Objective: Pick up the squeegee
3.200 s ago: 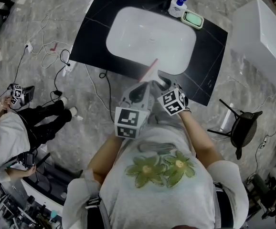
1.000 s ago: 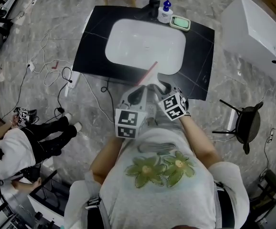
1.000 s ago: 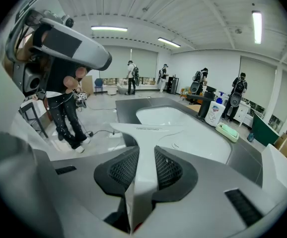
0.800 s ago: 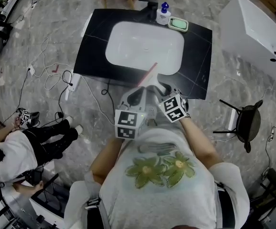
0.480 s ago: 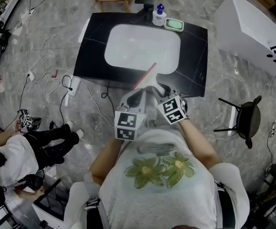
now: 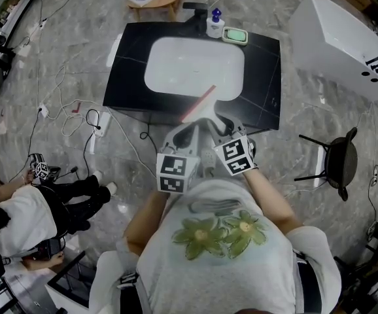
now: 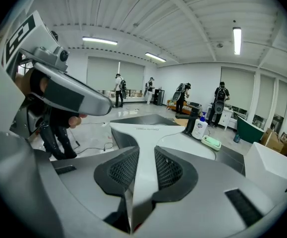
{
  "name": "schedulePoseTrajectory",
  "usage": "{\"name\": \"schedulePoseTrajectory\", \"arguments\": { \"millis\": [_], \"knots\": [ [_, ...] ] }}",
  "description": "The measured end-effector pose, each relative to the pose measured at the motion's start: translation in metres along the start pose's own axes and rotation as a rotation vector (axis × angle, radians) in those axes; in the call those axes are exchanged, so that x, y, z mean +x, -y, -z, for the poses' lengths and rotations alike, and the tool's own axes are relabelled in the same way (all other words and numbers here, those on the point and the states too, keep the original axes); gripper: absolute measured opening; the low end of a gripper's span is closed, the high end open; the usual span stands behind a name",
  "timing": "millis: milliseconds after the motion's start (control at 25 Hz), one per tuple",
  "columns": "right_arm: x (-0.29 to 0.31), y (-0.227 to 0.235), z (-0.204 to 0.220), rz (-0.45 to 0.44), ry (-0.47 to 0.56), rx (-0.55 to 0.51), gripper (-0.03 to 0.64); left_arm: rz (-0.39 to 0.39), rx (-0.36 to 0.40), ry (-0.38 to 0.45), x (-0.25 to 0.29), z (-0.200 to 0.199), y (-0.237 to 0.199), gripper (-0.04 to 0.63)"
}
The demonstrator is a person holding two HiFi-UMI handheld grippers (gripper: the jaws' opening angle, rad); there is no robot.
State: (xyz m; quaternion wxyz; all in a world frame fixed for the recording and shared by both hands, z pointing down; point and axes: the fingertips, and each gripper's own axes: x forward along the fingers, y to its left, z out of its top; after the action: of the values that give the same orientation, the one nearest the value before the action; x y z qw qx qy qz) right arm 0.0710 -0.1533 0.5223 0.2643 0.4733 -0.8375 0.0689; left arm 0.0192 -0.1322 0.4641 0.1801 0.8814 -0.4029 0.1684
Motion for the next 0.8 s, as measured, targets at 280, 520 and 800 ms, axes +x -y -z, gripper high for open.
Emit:
{"name": "schedulePoseTrajectory", "arguments": {
  "millis": [280, 520, 800],
  "knots": [
    [-0.016, -0.005, -0.017, 0.031, 0.037, 0.028, 0.095, -0.011, -0.001, 0.029, -0.011, -0.001, -0.001, 0.011],
    [-0.032, -0.005, -0.030, 0.072, 0.059, 0.048, 0.095, 0.000, 0.001, 0.043, -0.021, 0.001, 0.008, 0.011],
    [-0.052, -0.011, -0.042, 0.114, 0.099, 0.034, 0.095, 0.007, 0.003, 0.048, -0.030, 0.007, 0.016, 0.011]
  ]
}}
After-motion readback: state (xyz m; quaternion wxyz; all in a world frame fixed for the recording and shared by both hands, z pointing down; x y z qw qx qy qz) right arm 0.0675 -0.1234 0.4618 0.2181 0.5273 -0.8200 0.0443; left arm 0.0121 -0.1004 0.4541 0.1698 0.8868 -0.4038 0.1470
